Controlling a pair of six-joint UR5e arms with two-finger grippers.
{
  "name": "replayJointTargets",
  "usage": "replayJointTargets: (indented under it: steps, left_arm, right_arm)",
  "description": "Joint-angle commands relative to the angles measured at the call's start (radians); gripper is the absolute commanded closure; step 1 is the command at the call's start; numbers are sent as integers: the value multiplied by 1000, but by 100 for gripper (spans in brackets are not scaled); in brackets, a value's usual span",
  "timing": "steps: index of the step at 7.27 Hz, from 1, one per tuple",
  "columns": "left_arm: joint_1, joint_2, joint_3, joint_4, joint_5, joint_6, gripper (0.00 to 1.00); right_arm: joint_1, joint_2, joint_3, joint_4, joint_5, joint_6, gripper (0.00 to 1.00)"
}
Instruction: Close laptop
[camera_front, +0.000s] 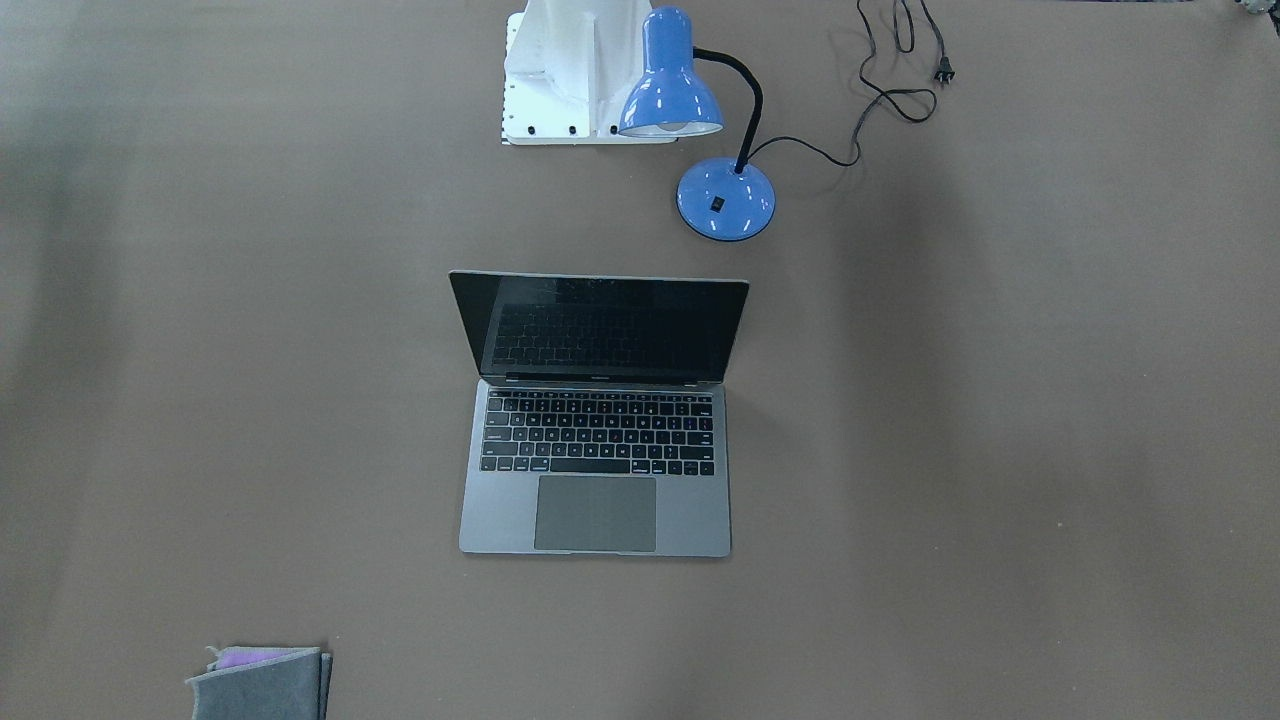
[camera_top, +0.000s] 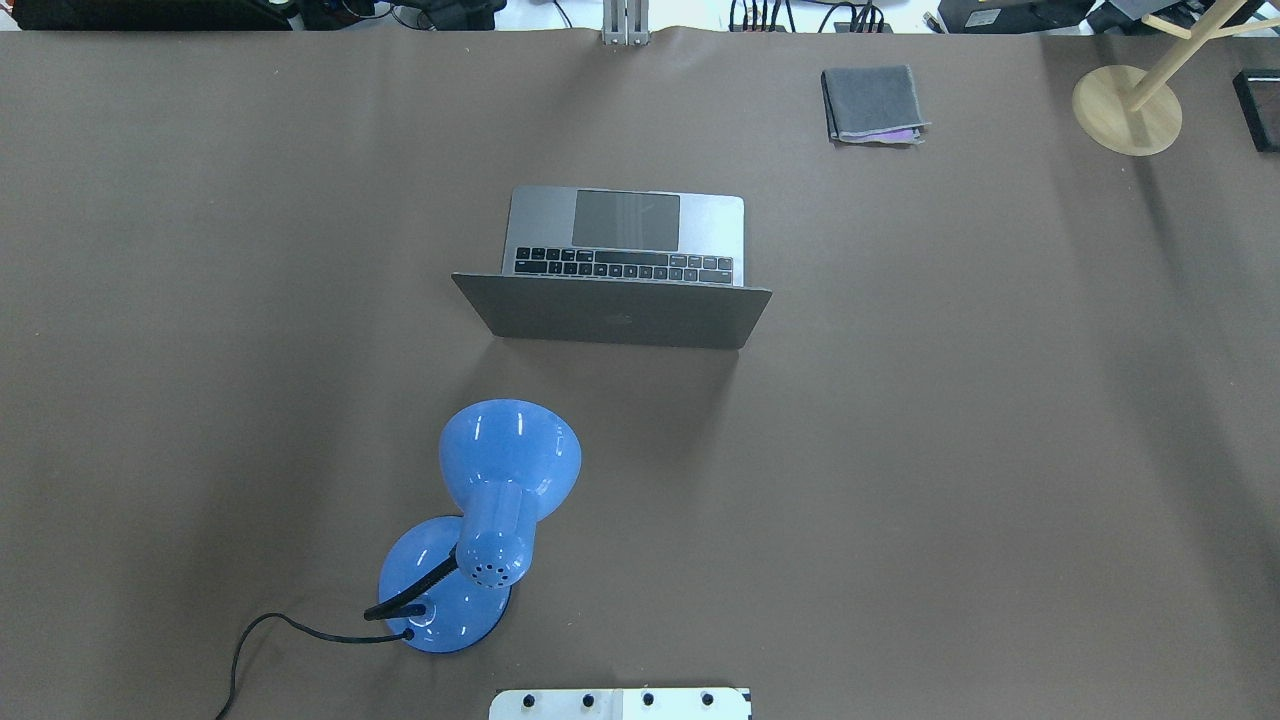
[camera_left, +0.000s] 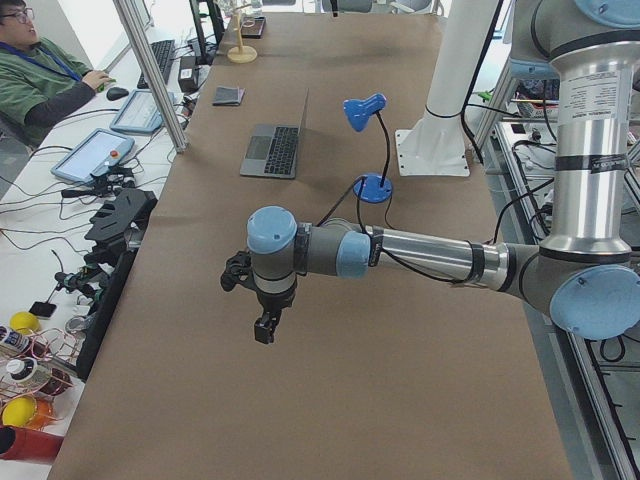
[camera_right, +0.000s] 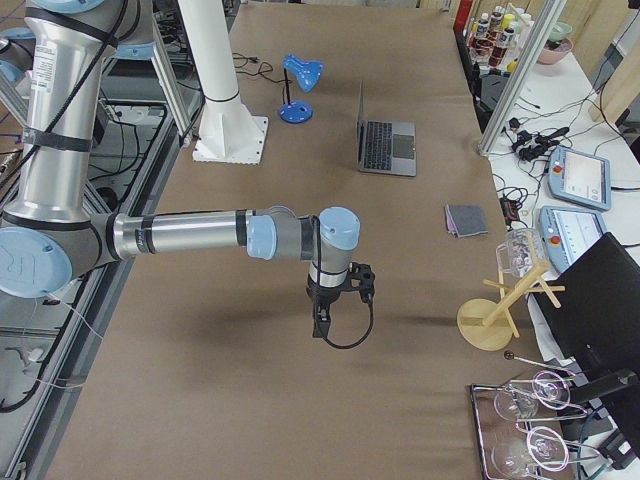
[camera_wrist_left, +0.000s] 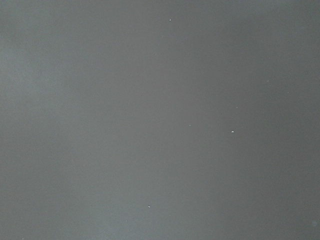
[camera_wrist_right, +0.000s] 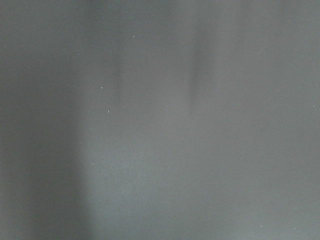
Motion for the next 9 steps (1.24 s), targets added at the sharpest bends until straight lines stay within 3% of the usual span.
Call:
replayJointTargets:
  steps: [1, 5, 9]
  left_arm:
    - [0, 2, -1, -2, 0, 0, 1]
    - [1, -3, 0, -2, 0, -3, 1]
    - [0, -51, 2, -9, 0, -11, 1]
  right_arm:
    - [0, 0, 3, 2, 1, 0, 0]
    - [0, 6, 3, 20, 1, -9, 0]
    - [0, 0, -2, 317, -2, 1, 0]
